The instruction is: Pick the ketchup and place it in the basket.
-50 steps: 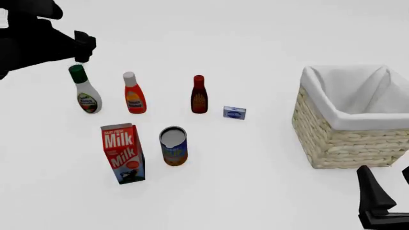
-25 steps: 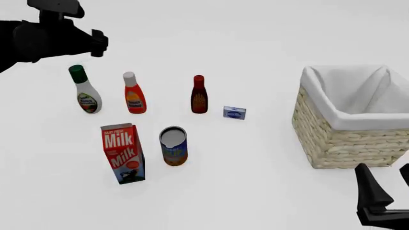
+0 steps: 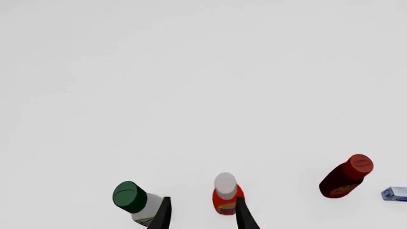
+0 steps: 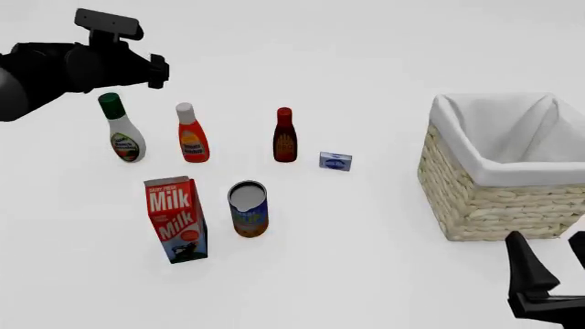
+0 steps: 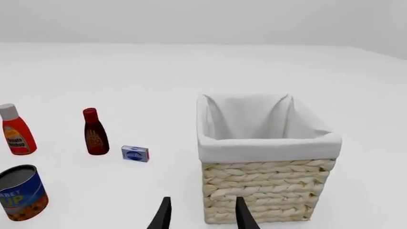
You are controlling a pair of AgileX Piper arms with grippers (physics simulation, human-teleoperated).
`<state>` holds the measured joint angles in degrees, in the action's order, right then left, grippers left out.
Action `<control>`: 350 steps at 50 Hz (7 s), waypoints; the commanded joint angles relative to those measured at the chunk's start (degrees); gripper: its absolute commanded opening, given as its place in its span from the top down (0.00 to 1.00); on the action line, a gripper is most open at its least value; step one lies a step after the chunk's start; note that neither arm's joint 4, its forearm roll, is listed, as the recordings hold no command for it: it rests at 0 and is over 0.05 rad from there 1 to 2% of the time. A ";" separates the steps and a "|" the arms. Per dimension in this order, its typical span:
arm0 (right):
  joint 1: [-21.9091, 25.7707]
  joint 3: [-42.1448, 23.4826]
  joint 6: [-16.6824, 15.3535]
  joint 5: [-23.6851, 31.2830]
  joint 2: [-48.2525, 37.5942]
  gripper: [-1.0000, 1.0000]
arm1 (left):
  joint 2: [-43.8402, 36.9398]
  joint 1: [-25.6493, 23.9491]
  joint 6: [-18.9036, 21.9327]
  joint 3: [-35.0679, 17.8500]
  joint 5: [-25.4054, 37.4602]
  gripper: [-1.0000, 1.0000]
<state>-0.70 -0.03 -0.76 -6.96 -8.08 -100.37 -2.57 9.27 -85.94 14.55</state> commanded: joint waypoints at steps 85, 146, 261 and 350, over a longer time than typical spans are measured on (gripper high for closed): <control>0.12 0.01 1.79 -6.64 -8.33 0.00 | -13.77 -2.94 -3.13 -4.81 -4.61 0.00; 0.30 0.01 1.64 -9.99 -12.56 0.00 | -18.64 -2.89 -5.25 -6.35 -6.17 0.00; 7.62 -4.18 -6.31 1.26 -1.54 0.00 | 0.30 -1.65 -4.96 5.17 -4.19 1.00; 46.21 -40.18 -11.37 2.41 -44.07 0.00 | 38.44 -27.65 -4.82 13.04 22.99 1.00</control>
<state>42.76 -35.25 -11.17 -6.40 -47.33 -62.64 -27.60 4.22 -72.94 37.15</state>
